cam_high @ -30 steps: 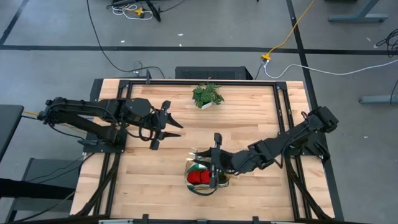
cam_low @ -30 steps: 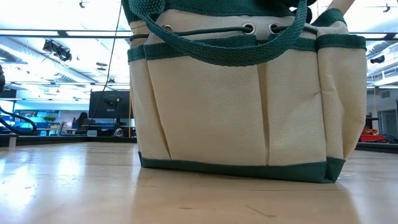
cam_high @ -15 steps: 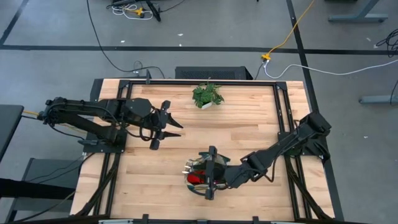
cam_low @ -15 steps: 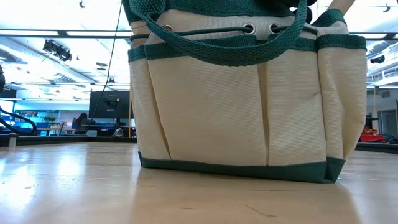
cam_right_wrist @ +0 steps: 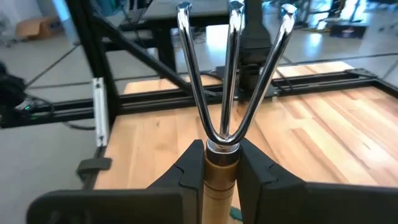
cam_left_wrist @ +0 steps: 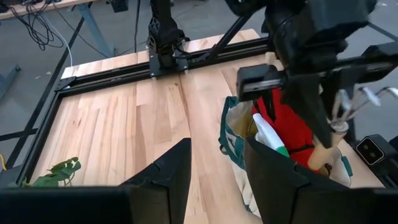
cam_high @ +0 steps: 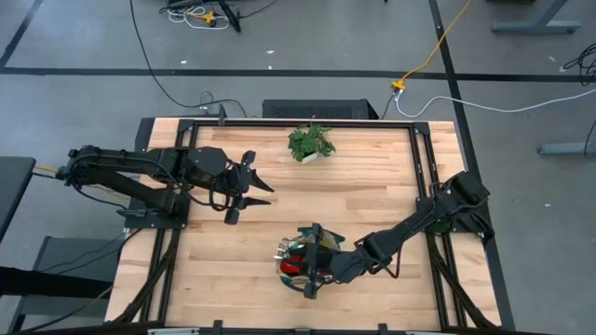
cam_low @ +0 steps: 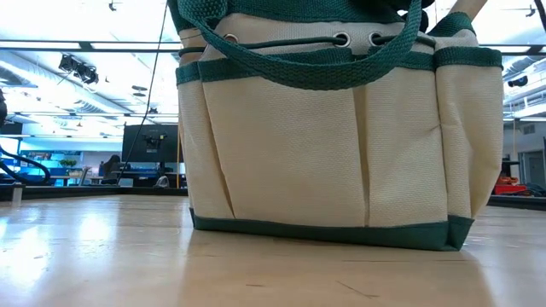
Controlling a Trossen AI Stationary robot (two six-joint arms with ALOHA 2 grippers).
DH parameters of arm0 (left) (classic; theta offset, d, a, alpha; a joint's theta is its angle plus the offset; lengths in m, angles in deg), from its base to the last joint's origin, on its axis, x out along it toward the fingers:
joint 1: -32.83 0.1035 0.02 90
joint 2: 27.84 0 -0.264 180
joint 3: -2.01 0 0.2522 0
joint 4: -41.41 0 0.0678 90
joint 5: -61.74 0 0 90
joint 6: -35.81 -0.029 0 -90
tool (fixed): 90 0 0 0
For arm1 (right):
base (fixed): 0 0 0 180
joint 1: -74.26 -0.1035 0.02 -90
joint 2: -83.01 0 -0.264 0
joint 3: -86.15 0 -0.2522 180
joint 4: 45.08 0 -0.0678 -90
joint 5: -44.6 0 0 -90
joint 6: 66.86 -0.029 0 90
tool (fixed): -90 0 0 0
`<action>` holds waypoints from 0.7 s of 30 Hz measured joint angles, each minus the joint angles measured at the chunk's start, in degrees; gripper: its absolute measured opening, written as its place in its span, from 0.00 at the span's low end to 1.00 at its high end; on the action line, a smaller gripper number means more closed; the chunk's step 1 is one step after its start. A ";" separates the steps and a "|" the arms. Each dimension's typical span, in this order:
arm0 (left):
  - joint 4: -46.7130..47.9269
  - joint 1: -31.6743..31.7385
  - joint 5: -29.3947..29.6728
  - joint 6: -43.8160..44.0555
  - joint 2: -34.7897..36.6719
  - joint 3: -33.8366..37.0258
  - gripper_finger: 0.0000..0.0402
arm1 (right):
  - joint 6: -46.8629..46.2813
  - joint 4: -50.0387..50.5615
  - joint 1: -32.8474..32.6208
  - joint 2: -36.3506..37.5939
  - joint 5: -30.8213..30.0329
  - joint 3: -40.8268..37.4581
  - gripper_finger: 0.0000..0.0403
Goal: Pick & Place Garden tools in Gardening bag
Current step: Put the brown hand rake into the gray gardening bag
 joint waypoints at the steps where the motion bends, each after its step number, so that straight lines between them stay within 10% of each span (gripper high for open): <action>1: 0.04 0.00 0.00 0.00 -0.02 0.00 0.38 | -0.02 -1.59 0.04 0.00 -0.76 -1.10 0.12; 21: -0.16 0.04 0.00 -0.04 -0.02 0.00 0.38 | 4.33 -10.14 4.15 0.00 -0.77 -6.93 0.12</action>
